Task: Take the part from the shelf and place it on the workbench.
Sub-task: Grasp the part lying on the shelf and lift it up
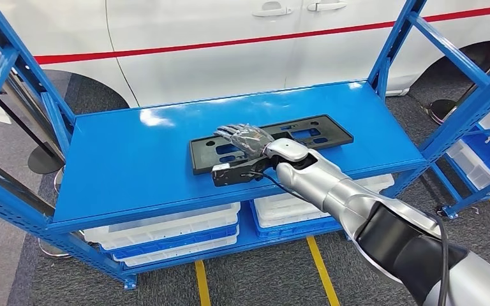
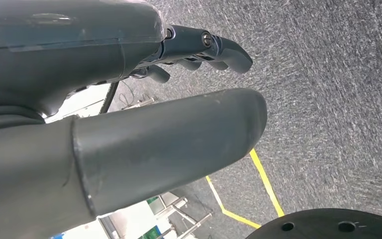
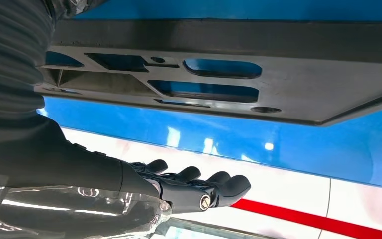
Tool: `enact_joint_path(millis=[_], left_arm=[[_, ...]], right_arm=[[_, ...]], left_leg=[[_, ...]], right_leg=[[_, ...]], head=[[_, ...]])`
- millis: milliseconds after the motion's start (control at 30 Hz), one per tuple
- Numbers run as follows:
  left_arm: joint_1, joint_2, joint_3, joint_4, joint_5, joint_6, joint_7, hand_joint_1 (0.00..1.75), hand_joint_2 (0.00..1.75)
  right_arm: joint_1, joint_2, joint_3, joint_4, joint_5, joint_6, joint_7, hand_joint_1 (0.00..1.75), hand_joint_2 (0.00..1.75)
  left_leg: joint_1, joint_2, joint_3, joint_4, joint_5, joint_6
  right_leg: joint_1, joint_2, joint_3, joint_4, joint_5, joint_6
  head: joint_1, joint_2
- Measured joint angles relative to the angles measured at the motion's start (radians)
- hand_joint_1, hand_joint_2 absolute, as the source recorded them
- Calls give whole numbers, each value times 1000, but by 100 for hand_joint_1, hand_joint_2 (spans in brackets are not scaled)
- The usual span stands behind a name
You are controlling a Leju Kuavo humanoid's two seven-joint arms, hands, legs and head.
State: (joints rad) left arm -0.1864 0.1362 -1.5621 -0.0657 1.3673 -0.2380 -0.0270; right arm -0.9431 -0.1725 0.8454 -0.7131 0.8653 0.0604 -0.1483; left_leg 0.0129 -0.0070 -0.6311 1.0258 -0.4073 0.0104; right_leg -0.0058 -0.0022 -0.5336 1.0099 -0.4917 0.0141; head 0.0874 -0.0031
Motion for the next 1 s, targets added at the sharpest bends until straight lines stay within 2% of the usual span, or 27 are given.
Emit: enact_joint_path(millis=[133,333,567,600,700,733,1000], left_arm=[[0,0,0,0,4,2,2,0,0],[-4,-3,0,-1,8,9,16,0,0],[-8,-5,0,-1,6,9,21,0,0],[-8,-5,0,-1,6,9,21,0,0],[-9,-6,0,-1,6,11,22,0,0],[-9,-6,0,-1,6,12,23,0,0],[-10,-8,0,-1,9,12,26,0,0]], right_arm=[[1,4,0,6,15,-26,18,0,175],[25,18,-9,26,65,-113,79,0,175],[47,32,-34,53,91,-107,87,0,175],[51,33,-37,56,92,-107,89,13,175],[65,39,-56,65,107,-109,105,139,175],[69,41,-64,70,116,-110,113,168,175],[85,51,-100,110,138,-116,128,172,175]], left_leg=[[0,0,0,0,0,0],[0,0,0,0,0,0],[0,0,0,0,0,0],[0,0,0,0,0,0],[0,0,0,0,0,0],[0,0,0,0,0,0],[0,0,1,0,0,0]], right_leg=[[0,0,0,0,0,0],[0,0,0,0,0,0],[0,0,0,0,0,0],[0,0,0,0,0,0],[0,0,0,0,0,0],[0,0,0,0,0,0],[0,0,0,0,0,0]], head=[[0,0],[0,0],[0,0],[0,0],[0,0],[0,0],[0,0]])
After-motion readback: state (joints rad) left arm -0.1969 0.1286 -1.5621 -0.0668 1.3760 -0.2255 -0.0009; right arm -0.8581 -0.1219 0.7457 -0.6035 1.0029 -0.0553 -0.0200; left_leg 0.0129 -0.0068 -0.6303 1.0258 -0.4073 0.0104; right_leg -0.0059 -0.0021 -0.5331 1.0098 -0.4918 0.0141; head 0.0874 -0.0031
